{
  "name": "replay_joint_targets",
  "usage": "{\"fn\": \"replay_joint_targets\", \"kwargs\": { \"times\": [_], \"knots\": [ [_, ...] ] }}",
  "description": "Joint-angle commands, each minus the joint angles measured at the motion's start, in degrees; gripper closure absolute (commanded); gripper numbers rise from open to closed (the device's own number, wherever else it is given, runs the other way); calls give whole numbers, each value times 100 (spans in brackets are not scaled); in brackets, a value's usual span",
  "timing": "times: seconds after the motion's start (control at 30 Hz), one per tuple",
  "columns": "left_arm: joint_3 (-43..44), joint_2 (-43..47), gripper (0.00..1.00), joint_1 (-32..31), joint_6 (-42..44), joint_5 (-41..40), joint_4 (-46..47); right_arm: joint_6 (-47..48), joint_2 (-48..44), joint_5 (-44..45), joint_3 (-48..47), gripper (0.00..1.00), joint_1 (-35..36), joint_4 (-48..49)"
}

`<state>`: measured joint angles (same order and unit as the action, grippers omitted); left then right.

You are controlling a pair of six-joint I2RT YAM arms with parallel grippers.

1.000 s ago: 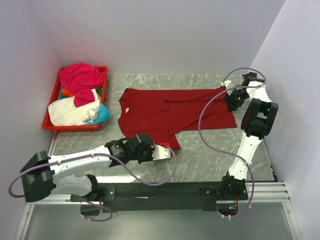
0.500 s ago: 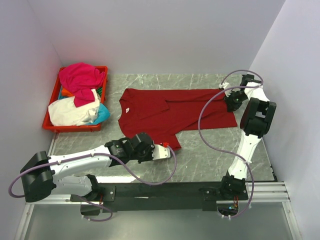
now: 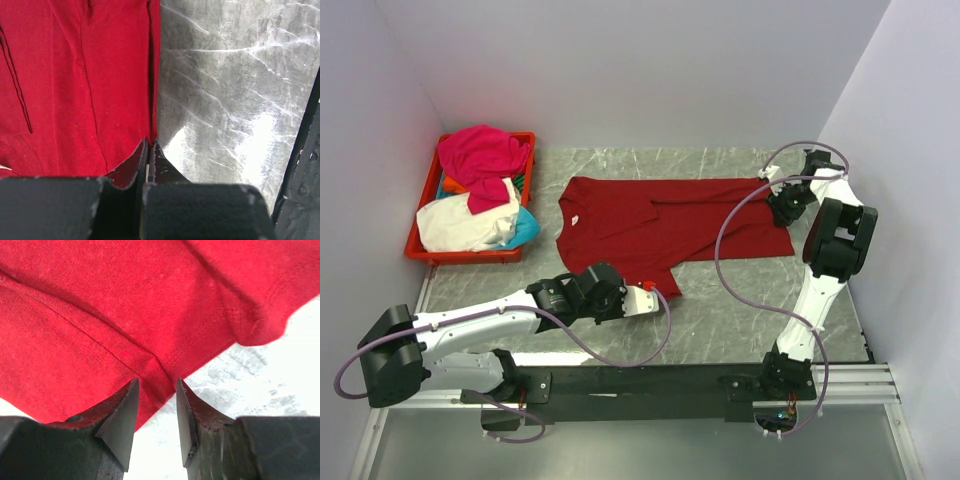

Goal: Fold and stack the t-shirts
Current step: Fold the tshirt

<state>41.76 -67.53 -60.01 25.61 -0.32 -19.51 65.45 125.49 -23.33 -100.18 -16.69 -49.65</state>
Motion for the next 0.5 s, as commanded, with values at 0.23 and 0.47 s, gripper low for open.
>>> {"fn": "replay_joint_targets", "kwargs": {
  "times": [0.23,0.47],
  "knots": [
    [43,179,99,24,-117,49,123,56,-421,-58,-63,60,-10,-27],
    [17,205,99,33,-108,58,114,-15,-166,30,-168,63,-10,-98]
  ]
}}
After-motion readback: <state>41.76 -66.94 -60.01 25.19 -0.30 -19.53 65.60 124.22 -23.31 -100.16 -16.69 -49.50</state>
